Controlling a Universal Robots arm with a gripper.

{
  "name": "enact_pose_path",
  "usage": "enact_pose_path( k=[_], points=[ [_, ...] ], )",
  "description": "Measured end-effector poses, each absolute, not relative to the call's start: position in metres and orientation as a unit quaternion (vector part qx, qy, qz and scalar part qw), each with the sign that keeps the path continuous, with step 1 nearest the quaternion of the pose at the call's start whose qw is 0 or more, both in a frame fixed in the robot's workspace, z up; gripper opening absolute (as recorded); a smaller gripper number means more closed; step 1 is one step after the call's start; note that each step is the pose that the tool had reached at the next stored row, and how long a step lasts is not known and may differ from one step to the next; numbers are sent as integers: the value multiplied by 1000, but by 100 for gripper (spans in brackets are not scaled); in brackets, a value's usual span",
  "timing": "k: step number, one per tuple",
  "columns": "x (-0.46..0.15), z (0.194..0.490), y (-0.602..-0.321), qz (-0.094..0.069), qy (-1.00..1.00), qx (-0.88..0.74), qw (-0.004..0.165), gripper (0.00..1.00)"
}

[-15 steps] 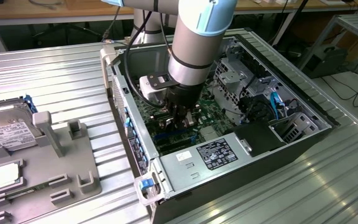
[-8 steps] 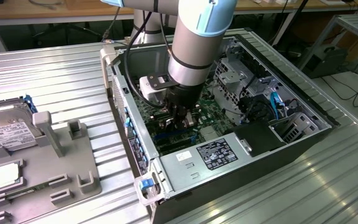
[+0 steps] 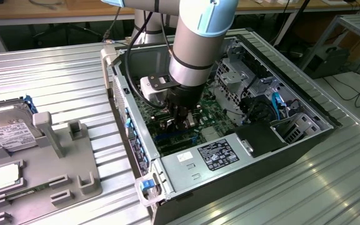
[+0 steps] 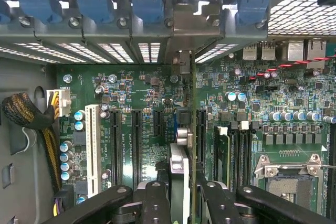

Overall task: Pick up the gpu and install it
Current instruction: 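Insert the gpu into the slot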

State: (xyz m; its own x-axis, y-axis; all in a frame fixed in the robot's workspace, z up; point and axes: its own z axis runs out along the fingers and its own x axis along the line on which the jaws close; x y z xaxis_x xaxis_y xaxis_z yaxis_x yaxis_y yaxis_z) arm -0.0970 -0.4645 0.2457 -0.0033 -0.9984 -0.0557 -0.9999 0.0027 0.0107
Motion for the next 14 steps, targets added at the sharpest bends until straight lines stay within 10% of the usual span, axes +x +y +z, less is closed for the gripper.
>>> enact_pose_path(
  k=[14],
  points=[
    [-97, 244, -465, 23, 708, -706, 16, 28]
  ],
)
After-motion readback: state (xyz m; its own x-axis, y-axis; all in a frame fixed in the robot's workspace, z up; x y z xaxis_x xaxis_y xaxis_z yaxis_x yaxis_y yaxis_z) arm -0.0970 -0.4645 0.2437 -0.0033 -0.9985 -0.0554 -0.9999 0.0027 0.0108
